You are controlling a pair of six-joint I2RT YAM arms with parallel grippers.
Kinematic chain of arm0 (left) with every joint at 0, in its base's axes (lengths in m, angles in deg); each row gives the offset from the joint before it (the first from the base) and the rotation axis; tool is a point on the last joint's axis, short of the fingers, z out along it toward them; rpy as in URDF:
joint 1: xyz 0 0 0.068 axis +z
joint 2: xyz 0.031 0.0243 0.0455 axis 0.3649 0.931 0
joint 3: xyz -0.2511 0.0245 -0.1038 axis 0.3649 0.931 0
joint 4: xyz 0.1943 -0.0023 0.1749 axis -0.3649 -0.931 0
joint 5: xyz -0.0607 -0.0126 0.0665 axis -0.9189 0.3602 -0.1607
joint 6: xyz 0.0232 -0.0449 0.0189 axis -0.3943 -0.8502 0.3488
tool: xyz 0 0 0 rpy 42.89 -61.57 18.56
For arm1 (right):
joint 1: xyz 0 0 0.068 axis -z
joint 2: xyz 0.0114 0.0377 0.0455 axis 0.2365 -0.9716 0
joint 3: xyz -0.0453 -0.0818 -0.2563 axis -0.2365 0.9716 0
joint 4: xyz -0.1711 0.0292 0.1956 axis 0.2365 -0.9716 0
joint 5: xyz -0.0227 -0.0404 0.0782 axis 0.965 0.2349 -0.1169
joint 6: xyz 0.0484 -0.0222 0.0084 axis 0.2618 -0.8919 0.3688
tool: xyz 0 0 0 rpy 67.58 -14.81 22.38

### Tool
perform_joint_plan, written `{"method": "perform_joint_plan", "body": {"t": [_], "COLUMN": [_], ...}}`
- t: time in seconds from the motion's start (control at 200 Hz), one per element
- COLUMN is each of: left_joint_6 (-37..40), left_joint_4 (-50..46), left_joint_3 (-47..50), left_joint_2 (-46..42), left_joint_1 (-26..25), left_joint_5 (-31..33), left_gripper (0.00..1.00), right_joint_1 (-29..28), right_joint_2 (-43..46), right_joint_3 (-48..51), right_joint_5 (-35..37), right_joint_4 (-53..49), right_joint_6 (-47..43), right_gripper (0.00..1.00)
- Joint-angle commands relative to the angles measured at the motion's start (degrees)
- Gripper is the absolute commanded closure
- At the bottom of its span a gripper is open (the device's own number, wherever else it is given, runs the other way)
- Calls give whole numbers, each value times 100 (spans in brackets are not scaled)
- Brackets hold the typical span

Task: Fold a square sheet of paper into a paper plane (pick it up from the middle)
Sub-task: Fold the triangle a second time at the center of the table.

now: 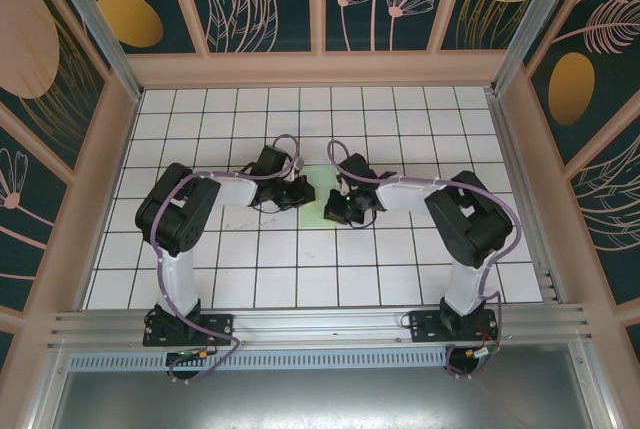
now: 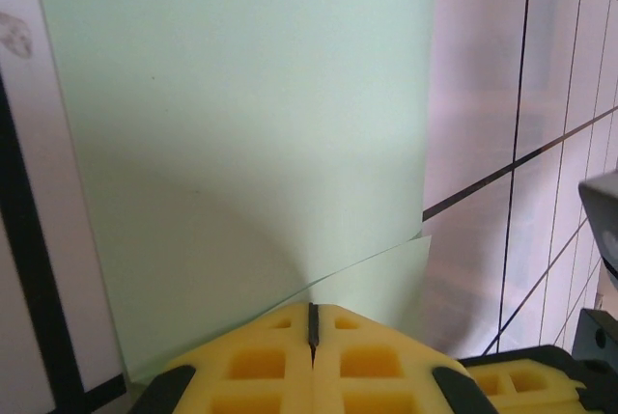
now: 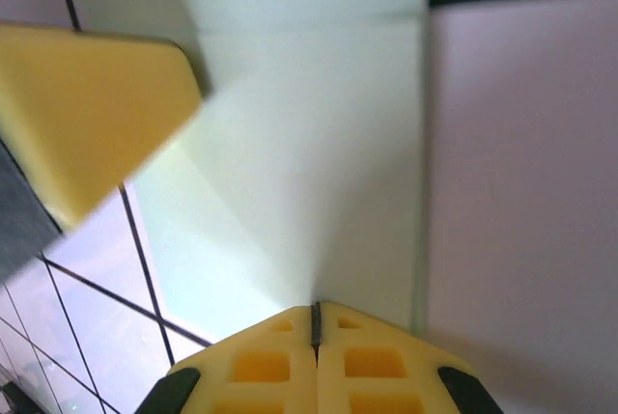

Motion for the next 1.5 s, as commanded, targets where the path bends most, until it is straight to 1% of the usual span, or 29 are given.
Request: {"method": "perform_joint_plan", "body": {"t": [0.0,0.09,0.16,0.26,0.32,0.44,0.595,0.751,0.896,1.046,1.241,1.326,1.421,1.451,1.496], "left_joint_6": [105,96,94,76,62,61,49,49,41,58,101,110,104,82,-6], "left_joint_4": [-1053,-1038,-1016,-968,-963,-968,-985,-999,-999,-998,-1008,-937,-871,-854,-803], "left_joint_3": [380,378,378,369,347,329,318,296,272,272,215,146,87,-123,-220], "left_joint_2": [488,489,484,476,464,441,415,415,447,463,485,431,307,241,113], "left_joint_1": [-1,-1,-1,-1,0,-1,-1,-1,-1,-1,-1,-1,-1,4,4], "left_joint_5": [797,778,744,675,655,659,660,656,662,665,639,557,439,412,318], "left_gripper": [100,100,100,100,100,100,100,100,100,100,100,100,100,100,92], "right_joint_1": [27,27,45,79,71,68,64,72,79,136,141,155,249,296,388], "right_joint_2": [294,518,743,1078,1109,645,-50,-501,-601,-286,511,852,1149,1206,1242], "right_joint_3": [562,852,889,644,445,-10,-530,-698,-609,-80,789,827,634,568,481], "right_joint_5": [-37,-82,-29,50,12,-124,-15,-11,168,209,73,77,146,146,163], "right_joint_4": [-528,-499,-566,-466,-265,54,186,178,34,-50,-215,-295,-213,-120,17], "right_joint_6": [29,114,108,51,45,30,-68,-134,-171,-140,-228,-376,-438,-431,-402], "right_gripper": [100,100,100,100,100,100,100,100,100,100,100,100,100,100,100]}}
